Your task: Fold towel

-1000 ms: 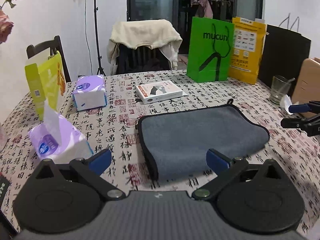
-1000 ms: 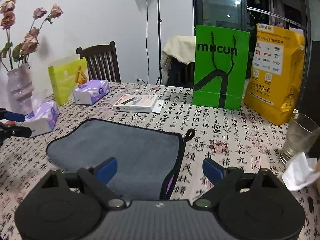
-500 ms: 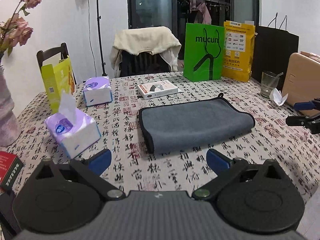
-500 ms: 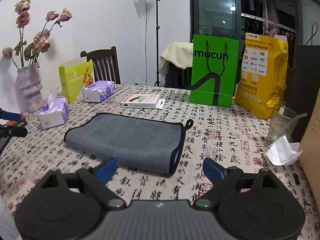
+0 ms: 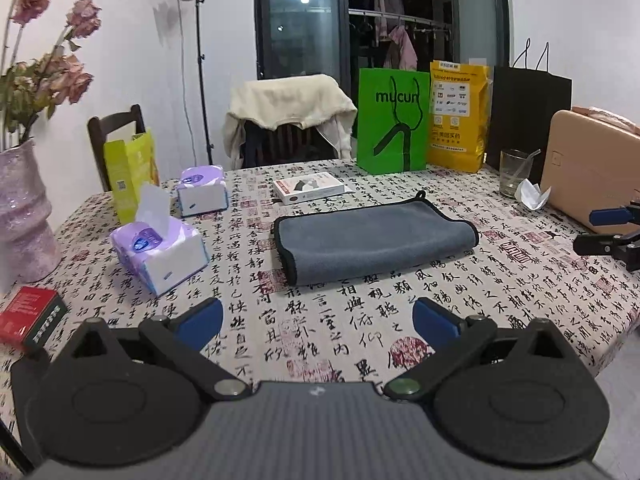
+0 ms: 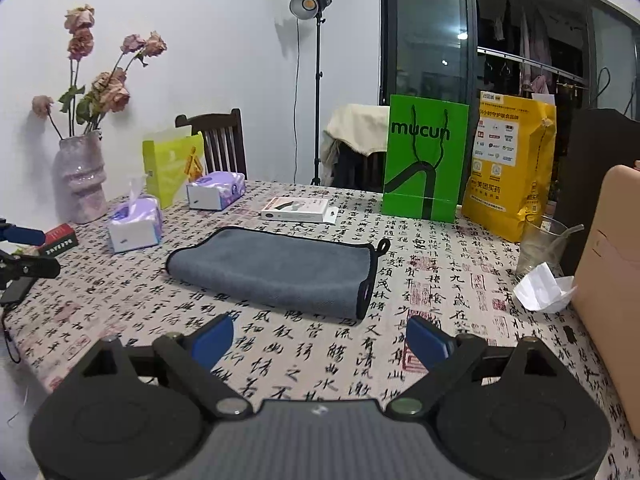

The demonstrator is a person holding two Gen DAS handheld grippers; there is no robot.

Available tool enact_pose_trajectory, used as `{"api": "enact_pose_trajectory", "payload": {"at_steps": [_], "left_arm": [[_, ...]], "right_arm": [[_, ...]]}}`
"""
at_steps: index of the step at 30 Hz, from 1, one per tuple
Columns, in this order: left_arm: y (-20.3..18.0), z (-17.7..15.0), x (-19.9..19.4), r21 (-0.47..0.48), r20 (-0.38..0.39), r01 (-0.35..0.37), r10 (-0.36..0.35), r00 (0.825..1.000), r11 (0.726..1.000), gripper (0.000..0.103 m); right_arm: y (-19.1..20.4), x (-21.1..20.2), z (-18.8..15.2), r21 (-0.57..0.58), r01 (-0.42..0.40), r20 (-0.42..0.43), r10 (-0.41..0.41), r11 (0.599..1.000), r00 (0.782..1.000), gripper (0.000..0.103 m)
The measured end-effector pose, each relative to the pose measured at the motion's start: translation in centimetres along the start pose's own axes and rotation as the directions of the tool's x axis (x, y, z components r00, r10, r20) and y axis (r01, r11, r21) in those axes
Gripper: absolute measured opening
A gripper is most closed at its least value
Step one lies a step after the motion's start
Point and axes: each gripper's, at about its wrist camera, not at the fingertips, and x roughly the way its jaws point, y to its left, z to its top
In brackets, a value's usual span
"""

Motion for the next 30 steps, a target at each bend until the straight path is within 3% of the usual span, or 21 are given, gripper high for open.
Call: {"api": "enact_pose_trajectory", "payload": {"at_steps": [30], "left_arm": [[-4.7,-6.9,-8.5,0.014,0.113,0.022,-0.023,0.993,1.000,0.103]], "right_arm": [[5.9,-9.7,-7.2,0.094,-0.036,0.134,0.023,0.995,0.991,0.102]]}}
